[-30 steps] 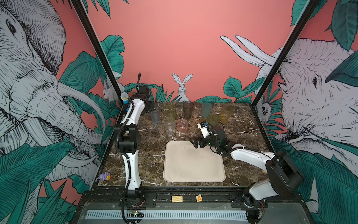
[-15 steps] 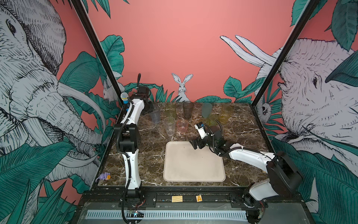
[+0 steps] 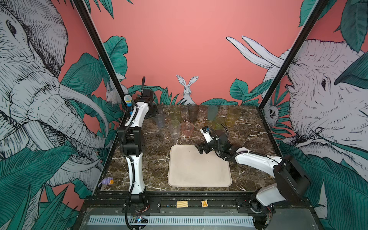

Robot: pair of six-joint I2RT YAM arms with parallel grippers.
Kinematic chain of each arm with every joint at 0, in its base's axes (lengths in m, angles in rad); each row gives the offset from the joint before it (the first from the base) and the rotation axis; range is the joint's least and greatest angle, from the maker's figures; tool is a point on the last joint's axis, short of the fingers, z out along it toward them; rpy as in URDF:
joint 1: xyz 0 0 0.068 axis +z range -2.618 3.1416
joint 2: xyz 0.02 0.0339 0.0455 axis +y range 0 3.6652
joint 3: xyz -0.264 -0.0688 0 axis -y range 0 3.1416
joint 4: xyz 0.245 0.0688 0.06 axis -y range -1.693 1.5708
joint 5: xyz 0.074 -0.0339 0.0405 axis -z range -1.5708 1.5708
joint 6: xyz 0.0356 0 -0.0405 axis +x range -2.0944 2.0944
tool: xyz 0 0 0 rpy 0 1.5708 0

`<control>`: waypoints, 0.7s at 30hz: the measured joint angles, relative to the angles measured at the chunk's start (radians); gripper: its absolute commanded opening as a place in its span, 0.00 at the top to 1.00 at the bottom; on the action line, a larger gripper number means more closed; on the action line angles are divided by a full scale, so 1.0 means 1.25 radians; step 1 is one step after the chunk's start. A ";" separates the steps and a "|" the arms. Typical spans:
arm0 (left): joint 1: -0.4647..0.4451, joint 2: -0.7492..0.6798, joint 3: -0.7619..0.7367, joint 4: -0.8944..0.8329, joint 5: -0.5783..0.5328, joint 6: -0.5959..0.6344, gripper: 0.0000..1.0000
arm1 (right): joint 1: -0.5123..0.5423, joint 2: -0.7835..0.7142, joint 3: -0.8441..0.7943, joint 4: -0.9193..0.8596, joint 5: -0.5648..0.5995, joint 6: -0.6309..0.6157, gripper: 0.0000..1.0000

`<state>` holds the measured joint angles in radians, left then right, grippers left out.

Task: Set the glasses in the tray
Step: 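Close the left gripper around the clear blue-rimmed tumbler's rim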

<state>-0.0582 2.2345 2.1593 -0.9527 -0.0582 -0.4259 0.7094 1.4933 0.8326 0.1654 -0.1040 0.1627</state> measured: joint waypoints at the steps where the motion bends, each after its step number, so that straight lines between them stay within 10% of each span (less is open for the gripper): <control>1: 0.000 0.001 0.000 0.000 0.000 0.000 0.90 | 0.000 0.000 0.000 -0.002 0.001 0.000 0.01; 21: 0.001 -0.011 -0.009 -0.021 0.002 0.020 1.00 | 0.004 0.000 0.000 -0.017 0.035 -0.013 0.01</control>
<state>-0.0570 2.2208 2.1479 -0.9787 -0.0551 -0.4015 0.7147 1.4933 0.8326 0.1440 -0.0601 0.1467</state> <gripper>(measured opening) 0.089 0.990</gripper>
